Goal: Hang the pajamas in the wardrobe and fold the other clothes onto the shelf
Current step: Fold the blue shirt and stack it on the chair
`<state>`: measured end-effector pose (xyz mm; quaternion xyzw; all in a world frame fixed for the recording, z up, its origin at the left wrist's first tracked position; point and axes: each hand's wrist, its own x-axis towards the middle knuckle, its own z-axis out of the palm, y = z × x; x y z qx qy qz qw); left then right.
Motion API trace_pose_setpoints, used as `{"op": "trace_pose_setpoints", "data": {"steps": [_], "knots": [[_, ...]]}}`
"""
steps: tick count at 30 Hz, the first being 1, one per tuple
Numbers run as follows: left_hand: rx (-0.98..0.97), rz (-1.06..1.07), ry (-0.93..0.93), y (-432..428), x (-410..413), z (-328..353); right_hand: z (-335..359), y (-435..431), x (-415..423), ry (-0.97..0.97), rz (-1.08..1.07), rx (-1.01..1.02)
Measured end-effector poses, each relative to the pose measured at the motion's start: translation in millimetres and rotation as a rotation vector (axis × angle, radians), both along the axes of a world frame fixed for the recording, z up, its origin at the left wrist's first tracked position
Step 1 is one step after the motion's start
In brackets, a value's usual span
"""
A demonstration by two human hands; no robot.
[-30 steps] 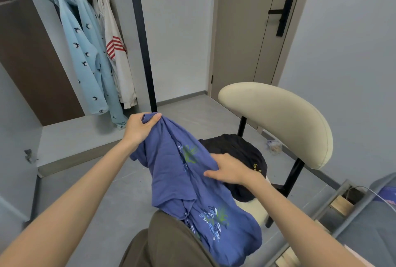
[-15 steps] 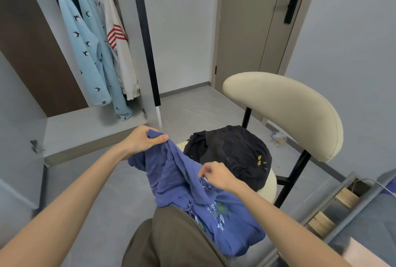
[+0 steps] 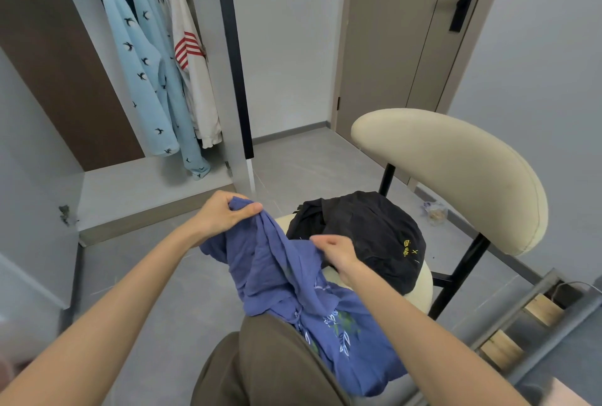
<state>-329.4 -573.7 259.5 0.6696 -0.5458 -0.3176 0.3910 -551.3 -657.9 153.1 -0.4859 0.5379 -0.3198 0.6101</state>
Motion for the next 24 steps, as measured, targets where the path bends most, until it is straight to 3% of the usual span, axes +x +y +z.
{"op": "trace_pose_setpoints", "data": {"steps": [4,8,10,15,20,24], "knots": [[-0.083,0.274,0.061,-13.6,3.5,-1.0,50.7,-18.3,-25.2,0.059,-0.214,-0.369],[-0.156,0.386,0.059,-25.3,-0.1,-0.2,101.0,-26.5,-53.3,0.001,-0.314,-0.605],[-0.167,0.401,0.07,-29.9,-5.7,0.5,113.8,-28.1,-62.2,-0.061,-0.316,-0.59],[-0.158,0.398,0.067,-37.9,-15.4,2.9,121.8,-30.8,-71.7,-0.216,-0.316,-0.275],[-0.132,0.354,0.035,-38.0,-20.3,7.1,105.3,-13.4,-70.8,0.027,-0.097,-0.422],[-0.107,0.321,0.054,-40.2,-25.4,10.0,91.1,12.3,-60.3,-0.009,-0.05,-0.419]]}}
